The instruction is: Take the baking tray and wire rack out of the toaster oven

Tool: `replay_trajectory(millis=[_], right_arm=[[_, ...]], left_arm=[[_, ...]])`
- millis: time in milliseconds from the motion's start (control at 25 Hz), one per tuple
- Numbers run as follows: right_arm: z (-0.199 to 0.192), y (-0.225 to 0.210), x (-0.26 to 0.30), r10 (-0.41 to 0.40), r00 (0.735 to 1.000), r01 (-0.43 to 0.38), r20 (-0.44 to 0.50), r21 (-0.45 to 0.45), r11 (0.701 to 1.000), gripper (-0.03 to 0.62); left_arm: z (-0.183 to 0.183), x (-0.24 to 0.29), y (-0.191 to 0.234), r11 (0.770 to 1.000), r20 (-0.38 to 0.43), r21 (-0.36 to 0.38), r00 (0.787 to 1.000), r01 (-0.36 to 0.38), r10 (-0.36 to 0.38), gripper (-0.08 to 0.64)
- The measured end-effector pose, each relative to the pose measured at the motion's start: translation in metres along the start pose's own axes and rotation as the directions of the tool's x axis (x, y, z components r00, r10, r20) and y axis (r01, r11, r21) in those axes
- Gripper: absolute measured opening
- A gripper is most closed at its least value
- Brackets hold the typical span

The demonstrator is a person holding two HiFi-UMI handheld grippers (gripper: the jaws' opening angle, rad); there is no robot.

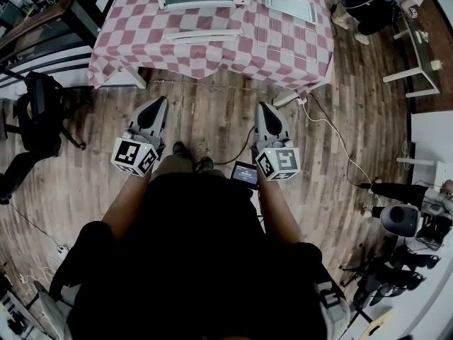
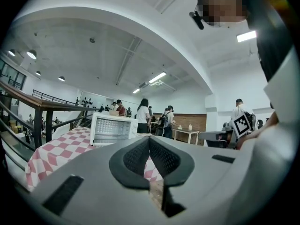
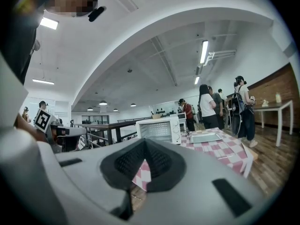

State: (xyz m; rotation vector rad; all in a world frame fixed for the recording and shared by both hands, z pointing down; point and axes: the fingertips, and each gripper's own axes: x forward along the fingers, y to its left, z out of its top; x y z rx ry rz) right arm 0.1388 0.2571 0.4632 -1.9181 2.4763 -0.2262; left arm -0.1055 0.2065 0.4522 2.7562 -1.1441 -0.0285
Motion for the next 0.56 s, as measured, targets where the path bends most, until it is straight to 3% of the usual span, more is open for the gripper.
replay_trajectory(millis=[560], right_arm=[[-0.001, -0.016, 0.004, -0.012, 1.0, 0.012, 0.007, 0.002, 1.0, 0.003]], left_arm=[[0.004, 0.013, 0.001, 1.0, 0.005, -0.007, 1.0, -0.029, 0.029, -0.005]])
